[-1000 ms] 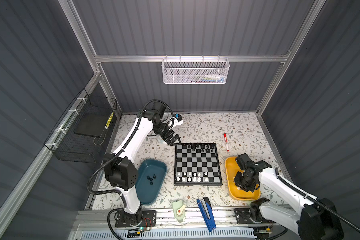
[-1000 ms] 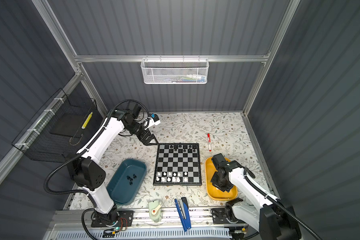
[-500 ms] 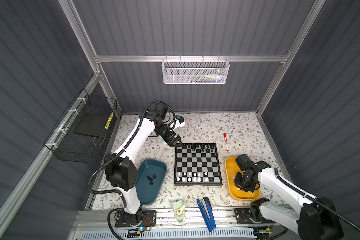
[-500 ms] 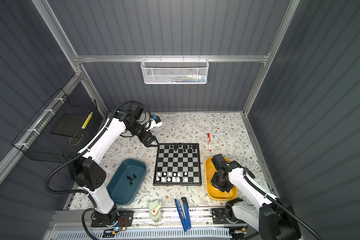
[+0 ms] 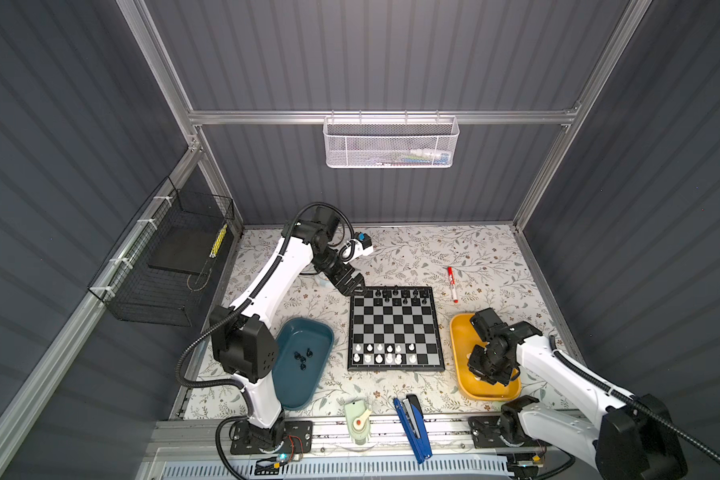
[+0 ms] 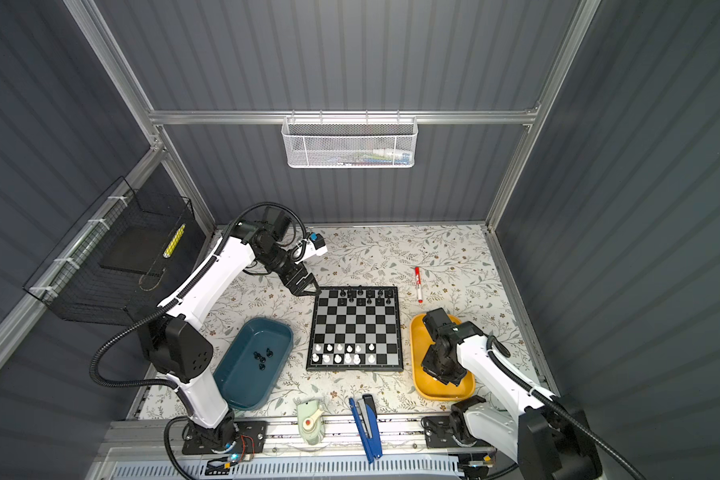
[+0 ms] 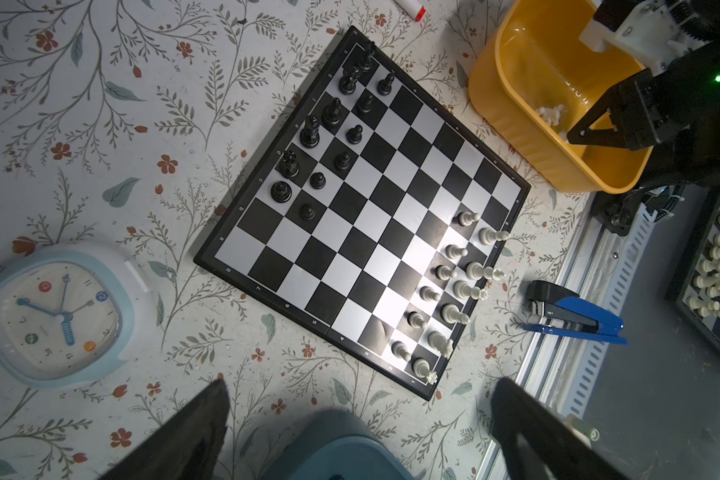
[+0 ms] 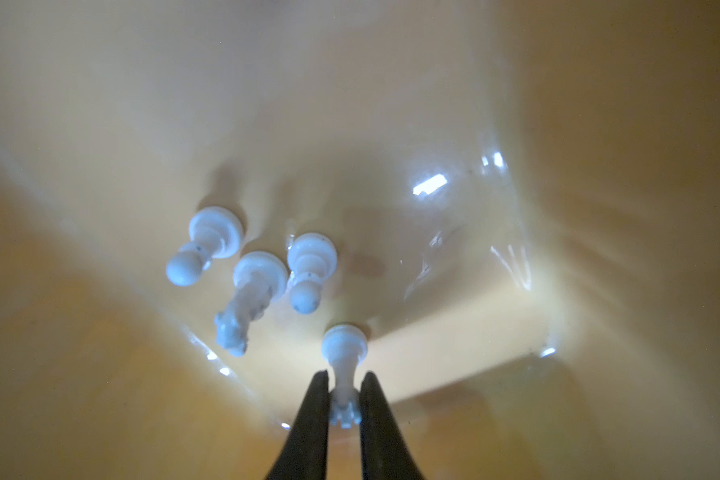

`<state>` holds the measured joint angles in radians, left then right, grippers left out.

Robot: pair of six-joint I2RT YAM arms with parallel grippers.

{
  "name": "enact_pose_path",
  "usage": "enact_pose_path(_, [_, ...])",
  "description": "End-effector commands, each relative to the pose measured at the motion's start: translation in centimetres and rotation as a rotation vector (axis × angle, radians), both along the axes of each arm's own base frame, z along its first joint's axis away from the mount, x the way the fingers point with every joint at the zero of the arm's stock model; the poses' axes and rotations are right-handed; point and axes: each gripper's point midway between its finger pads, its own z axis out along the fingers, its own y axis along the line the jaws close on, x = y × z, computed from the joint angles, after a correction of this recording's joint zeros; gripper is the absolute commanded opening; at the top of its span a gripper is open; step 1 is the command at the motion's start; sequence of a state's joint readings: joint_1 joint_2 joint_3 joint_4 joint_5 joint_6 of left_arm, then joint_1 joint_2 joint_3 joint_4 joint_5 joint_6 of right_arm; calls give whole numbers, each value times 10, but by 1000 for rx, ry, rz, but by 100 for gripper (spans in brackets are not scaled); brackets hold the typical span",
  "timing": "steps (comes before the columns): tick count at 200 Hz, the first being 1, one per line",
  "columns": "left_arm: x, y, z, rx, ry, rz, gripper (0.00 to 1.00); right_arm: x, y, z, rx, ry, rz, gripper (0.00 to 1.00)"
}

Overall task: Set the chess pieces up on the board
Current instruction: 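Lower the right gripper into the yellow tray and grasp a white pawn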

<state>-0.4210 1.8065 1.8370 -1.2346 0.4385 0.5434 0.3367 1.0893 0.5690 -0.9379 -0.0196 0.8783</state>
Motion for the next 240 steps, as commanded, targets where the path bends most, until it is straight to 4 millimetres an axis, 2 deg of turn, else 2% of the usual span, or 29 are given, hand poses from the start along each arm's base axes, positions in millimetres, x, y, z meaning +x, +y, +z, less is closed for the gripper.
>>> enact_pose_path(1, [-5,1,-10,34,24,-15,100,-2,0,7,-5,15,20,16])
enact_pose_path(194, [-12,-9,-13,47,32,-58,100,5,4,48,-28,-22,61,15])
enact_pose_path(216, [-13,-12,-10,35,34,-62,99,6,5,56,-34,-32,73,15])
enact_pose_path(240, [-17,-19,2,-19,44,-73,100,7,7,64,-36,-43,84,15])
